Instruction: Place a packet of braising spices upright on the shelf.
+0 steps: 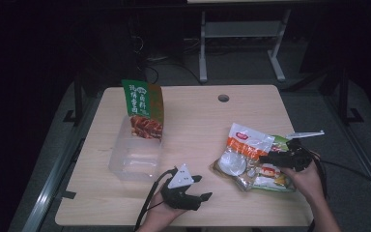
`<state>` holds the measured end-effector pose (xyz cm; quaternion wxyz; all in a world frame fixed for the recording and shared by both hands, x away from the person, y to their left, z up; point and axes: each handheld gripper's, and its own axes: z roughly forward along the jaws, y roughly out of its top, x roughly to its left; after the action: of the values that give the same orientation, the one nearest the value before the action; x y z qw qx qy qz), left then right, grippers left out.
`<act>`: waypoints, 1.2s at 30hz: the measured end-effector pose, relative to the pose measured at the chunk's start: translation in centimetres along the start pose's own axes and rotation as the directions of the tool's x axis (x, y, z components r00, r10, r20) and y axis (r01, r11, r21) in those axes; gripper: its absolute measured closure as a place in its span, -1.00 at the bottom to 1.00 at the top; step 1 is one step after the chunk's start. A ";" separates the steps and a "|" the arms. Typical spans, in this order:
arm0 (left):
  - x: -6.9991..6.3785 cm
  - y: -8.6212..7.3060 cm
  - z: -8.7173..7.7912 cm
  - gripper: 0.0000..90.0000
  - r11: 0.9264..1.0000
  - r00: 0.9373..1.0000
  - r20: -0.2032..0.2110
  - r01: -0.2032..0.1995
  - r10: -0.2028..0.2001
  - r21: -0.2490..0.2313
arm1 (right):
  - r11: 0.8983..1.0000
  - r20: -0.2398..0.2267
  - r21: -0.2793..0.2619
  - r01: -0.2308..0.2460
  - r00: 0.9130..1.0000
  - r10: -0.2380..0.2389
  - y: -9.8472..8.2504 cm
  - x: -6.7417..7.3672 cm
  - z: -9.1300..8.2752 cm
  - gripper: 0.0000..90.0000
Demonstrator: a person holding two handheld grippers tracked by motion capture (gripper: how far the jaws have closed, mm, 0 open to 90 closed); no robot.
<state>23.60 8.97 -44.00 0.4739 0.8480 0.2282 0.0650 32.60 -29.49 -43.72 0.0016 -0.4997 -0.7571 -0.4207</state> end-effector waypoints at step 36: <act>3.0 2.4 3.2 -0.36 0.990 0.991 -0.014 0.128 -0.129 -0.064 | 0.936 -0.138 -0.032 0.350 0.926 -0.351 2.4 8.3 -1.7 0.99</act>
<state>28.08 6.79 -44.06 0.5015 0.8156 0.2845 0.0490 29.57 -23.89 -37.58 -0.0213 -0.3254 -0.8306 -0.4513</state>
